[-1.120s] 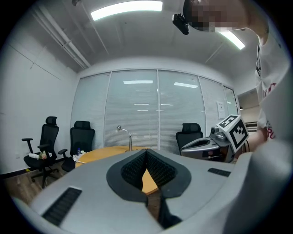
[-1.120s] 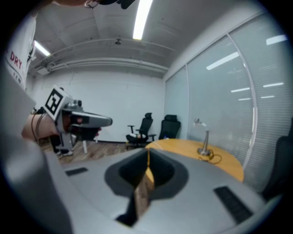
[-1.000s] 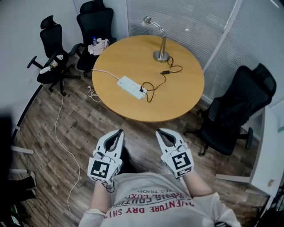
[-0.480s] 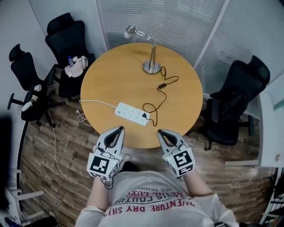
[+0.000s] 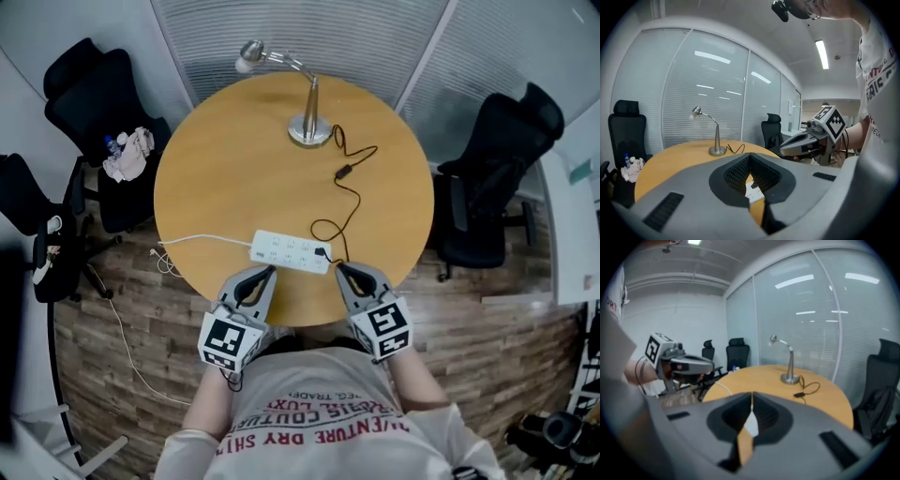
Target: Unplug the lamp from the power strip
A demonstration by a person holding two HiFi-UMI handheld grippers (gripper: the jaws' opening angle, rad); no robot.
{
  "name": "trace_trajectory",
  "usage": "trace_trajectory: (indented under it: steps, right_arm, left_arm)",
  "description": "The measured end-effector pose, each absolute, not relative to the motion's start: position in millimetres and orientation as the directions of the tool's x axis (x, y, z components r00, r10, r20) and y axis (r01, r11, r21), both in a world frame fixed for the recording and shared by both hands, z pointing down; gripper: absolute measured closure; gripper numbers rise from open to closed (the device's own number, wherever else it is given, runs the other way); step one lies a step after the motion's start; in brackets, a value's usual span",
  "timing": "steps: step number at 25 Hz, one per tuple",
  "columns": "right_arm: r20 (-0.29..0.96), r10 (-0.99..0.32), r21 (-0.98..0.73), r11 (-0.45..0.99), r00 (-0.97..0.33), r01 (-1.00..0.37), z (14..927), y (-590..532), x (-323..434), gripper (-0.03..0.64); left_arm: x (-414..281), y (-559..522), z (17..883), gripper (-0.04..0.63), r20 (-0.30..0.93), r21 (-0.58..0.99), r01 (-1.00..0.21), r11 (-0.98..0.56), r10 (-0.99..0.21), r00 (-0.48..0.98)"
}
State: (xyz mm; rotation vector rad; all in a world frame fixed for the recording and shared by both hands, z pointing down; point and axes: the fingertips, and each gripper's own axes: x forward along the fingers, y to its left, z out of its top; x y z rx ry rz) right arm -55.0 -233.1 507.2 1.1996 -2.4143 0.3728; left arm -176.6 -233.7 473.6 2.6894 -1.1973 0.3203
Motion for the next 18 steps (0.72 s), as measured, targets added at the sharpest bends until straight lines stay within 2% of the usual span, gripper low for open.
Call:
trace_trajectory:
  steps: [8, 10, 11, 18]
  right_arm:
    - [0.635, -0.566, -0.059, 0.644, -0.526, -0.763, 569, -252, -54, 0.581]
    - [0.674, -0.508, -0.073, 0.678, -0.537, -0.731, 586, -253, -55, 0.480]
    - [0.695, -0.476, -0.076, 0.697, -0.539, -0.713, 595, -253, -56, 0.454]
    - [0.814, -0.339, -0.035, 0.782, -0.471, -0.622, 655, -270, -60, 0.433]
  left_arm:
    - [-153, -258, 564, 0.569, 0.404, 0.167, -0.685, -0.709, -0.585, 0.703]
    - [-148, -263, 593, 0.569, 0.458, 0.173, -0.675, -0.717, -0.548, 0.700]
    - [-148, -265, 608, 0.569, 0.488, 0.175, -0.675, -0.716, -0.532, 0.692]
    - [-146, -287, 683, 0.568, 0.617, 0.206, -0.696, -0.687, -0.461, 0.638]
